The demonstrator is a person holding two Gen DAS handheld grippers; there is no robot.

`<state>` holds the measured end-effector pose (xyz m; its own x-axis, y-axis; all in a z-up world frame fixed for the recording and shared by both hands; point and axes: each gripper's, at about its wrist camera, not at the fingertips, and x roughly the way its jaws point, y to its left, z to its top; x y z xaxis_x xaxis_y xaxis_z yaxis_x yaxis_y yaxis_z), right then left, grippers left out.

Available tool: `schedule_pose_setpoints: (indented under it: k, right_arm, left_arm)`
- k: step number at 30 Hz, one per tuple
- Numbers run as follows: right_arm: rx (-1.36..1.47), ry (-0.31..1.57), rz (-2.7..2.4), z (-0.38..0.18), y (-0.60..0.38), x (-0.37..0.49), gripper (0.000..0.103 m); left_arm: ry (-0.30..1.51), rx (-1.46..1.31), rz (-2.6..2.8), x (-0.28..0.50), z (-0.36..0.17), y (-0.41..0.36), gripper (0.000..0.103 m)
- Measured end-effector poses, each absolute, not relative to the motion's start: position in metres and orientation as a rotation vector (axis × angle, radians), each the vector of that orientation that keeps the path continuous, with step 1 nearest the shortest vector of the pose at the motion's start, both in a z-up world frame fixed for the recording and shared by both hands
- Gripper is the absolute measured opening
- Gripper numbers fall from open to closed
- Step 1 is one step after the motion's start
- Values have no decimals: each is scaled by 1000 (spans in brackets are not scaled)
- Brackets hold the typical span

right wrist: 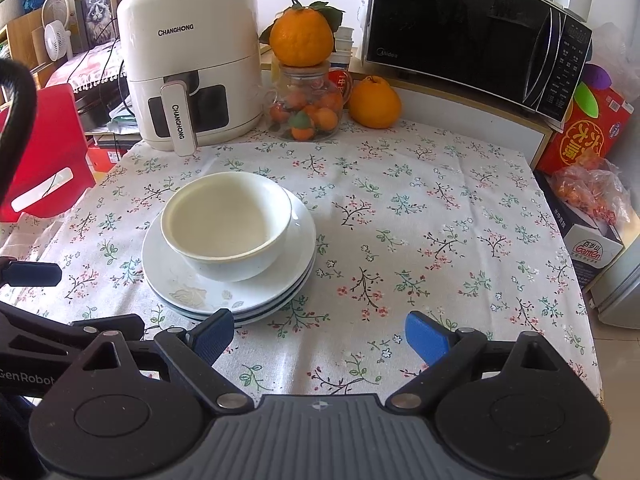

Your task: Organize plates and bowls

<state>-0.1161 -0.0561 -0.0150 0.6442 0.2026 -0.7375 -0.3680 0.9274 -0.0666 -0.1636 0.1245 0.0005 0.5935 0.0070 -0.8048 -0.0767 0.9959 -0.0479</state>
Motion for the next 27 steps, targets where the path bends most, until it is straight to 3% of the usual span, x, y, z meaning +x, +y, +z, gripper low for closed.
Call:
schedule_pose_setpoints:
  k: [27]
  right_arm:
    - [-225, 842, 311, -20, -55, -113, 89]
  left_arm:
    - [949, -67, 59, -160, -2, 125, 103]
